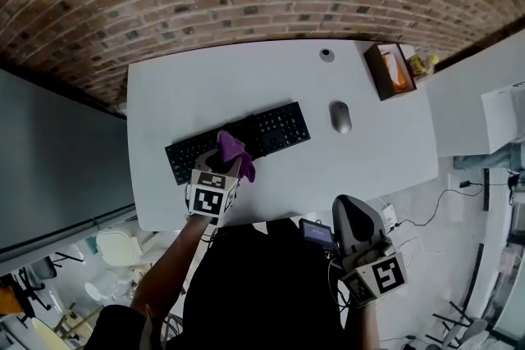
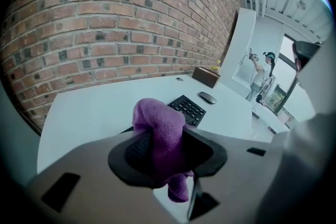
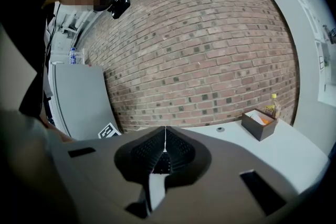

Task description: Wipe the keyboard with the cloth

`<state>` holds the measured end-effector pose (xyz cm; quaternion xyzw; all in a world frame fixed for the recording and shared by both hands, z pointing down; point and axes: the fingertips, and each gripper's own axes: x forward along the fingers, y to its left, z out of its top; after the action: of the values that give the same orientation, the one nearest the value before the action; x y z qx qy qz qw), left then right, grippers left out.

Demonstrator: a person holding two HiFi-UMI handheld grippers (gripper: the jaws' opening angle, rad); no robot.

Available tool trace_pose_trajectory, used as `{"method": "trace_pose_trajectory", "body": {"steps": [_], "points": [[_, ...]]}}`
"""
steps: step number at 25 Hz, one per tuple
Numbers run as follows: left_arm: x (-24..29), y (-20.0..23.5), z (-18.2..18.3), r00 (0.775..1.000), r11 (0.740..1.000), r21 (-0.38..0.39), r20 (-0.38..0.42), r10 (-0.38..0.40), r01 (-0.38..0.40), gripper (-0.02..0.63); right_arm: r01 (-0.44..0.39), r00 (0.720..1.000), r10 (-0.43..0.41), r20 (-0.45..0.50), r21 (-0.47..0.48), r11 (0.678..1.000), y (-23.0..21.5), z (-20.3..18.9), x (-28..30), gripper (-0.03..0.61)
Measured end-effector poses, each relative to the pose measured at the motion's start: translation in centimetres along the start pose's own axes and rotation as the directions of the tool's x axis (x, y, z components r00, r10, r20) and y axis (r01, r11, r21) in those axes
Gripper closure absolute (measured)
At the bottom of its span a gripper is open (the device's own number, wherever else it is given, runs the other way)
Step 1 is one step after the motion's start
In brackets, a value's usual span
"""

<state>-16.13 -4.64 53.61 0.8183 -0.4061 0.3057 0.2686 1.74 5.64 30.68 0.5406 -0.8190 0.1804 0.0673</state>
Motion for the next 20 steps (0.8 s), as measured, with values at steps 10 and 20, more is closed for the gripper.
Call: {"method": "trace_pose_trajectory", "body": {"steps": [10,20], "points": [[4.0,2.3,-2.3,0.997,0.999,0.027,-0.078,-0.022,0.024,0.451,0.058,0.998,-0.058,-0.026,0.003,0.998,2.7,-0.4,0.5,0.560],[5.7,4.3,-3.4,0.993,0.997,0.064,-0.107,-0.042,0.049,0.449,0.101,0.993,-0.100,-0.058,0.015,0.995,4.6,-1.3,0.9,0.560]]}}
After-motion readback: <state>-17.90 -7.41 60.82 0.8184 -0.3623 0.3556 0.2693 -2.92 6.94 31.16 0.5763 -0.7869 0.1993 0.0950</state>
